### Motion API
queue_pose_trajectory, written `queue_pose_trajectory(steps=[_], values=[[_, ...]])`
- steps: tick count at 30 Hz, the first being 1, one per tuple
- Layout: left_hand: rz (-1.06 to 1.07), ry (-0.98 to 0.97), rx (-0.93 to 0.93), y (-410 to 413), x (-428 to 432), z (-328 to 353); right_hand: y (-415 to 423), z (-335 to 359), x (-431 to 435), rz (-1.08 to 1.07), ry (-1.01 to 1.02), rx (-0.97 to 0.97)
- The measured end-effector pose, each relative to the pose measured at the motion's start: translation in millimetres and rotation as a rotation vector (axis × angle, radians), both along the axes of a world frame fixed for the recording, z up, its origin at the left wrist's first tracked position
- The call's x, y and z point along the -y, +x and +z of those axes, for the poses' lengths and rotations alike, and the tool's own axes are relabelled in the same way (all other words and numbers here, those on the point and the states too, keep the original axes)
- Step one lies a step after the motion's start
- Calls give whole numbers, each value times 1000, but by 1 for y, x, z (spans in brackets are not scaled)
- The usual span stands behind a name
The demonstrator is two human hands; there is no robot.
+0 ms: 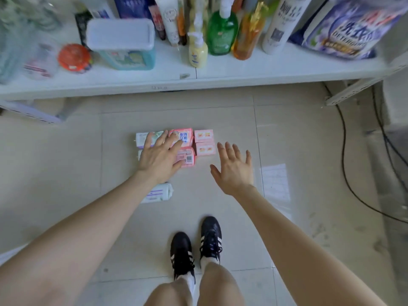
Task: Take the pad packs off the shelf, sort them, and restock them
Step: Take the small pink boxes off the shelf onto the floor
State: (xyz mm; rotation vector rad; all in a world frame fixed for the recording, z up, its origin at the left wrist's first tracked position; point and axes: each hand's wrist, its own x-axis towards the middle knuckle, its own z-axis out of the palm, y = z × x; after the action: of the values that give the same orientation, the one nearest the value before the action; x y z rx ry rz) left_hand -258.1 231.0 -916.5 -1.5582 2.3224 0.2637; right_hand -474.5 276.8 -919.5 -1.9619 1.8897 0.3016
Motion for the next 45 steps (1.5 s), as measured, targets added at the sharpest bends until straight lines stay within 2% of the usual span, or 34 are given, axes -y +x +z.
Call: queue_pose_trajectory(steps=[6, 15, 24, 35, 45], values=[[40, -74, -5, 10, -9, 153, 14, 153, 8, 16, -139, 3], [41, -378, -49, 27, -10, 372, 37, 373, 15, 19, -479, -20], [22, -680, -96, 51, -16, 558, 70, 551, 15, 40, -767, -10], [44, -978, -109, 89, -4, 737, 98, 717, 29, 60, -1071, -28], [24, -1133, -114, 100, 35, 826, 108, 796, 72, 64, -1203, 11]])
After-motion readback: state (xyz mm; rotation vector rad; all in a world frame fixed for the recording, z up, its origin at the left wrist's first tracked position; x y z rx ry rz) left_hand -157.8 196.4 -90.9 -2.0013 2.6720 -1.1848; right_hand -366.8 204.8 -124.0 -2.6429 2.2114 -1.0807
